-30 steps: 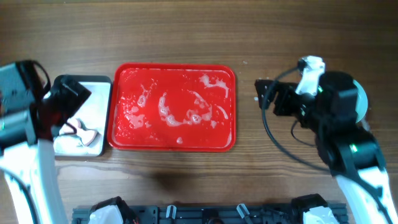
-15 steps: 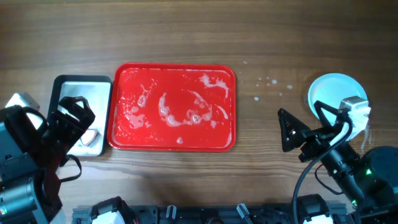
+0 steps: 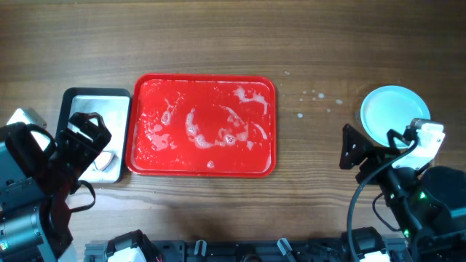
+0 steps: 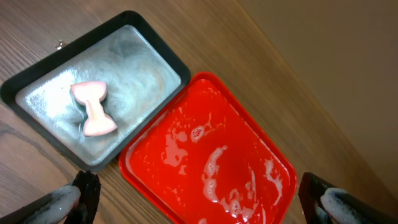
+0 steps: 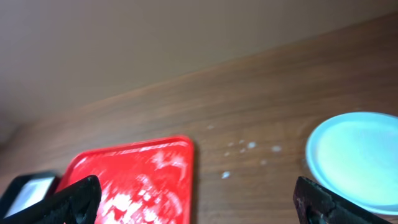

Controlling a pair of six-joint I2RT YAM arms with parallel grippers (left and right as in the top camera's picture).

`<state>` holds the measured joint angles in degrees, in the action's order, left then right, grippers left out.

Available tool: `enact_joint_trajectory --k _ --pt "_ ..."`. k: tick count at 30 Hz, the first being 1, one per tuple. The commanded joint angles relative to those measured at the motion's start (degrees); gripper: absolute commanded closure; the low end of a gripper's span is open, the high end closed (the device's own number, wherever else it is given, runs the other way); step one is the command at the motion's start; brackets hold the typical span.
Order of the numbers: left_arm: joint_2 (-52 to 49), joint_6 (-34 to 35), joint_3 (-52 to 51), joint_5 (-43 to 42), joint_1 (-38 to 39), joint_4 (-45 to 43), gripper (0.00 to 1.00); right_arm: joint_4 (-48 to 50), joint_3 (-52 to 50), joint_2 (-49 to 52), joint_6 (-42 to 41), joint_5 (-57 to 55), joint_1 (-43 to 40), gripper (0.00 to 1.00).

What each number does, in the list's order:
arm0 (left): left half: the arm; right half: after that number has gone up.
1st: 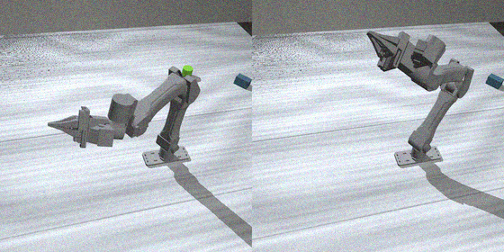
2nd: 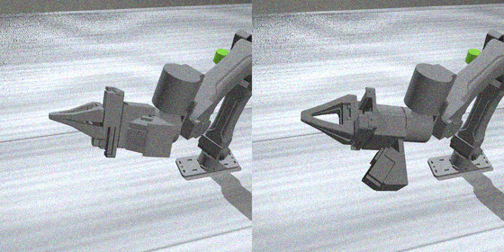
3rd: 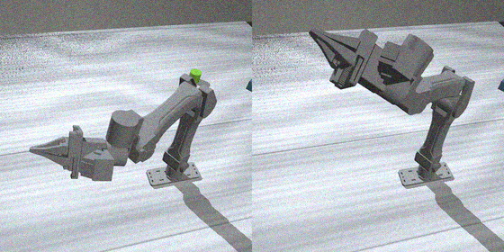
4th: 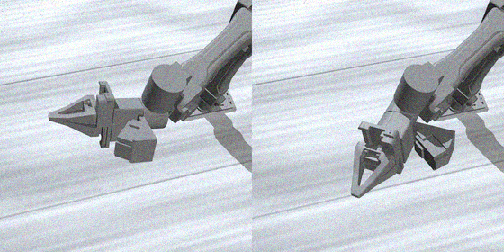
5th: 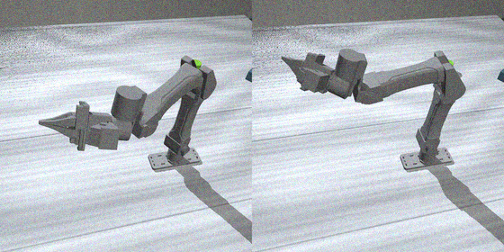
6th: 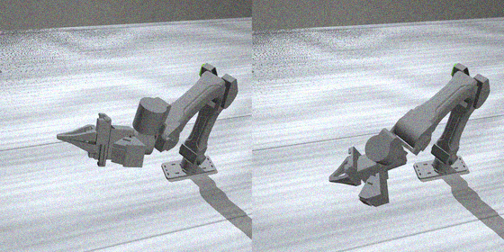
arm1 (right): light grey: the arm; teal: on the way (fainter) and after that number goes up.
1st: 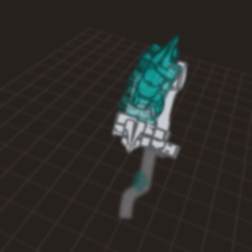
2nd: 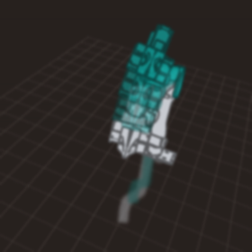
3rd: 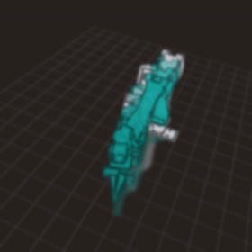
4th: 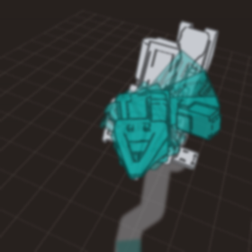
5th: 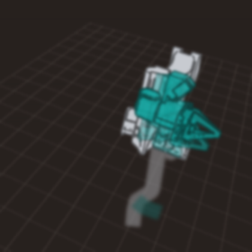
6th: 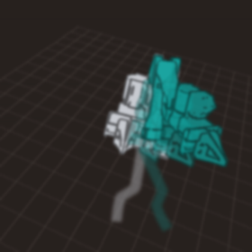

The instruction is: Clean dirty plates on tray and stack at the side

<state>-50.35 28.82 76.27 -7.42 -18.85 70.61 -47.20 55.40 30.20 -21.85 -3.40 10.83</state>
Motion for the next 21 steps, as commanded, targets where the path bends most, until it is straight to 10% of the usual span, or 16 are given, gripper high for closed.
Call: enact_joint_trajectory --k 1,9,21 --pt "0.0 0.3 0.5 -0.9 0.0 0.0 0.0 5.0 -6.4 -0.7 -0.5 -5.5 -2.9 0.0" --pt "0.0 0.3 0.5 -0.9 0.0 0.0 0.0 37.7 -39.5 -20.1 1.6 4.8 -9.8 0.0" --pt "0.0 0.3 0.5 -0.9 0.0 0.0 0.0 47.9 -55.1 -30.0 4.2 1.6 -8.6 0.0"
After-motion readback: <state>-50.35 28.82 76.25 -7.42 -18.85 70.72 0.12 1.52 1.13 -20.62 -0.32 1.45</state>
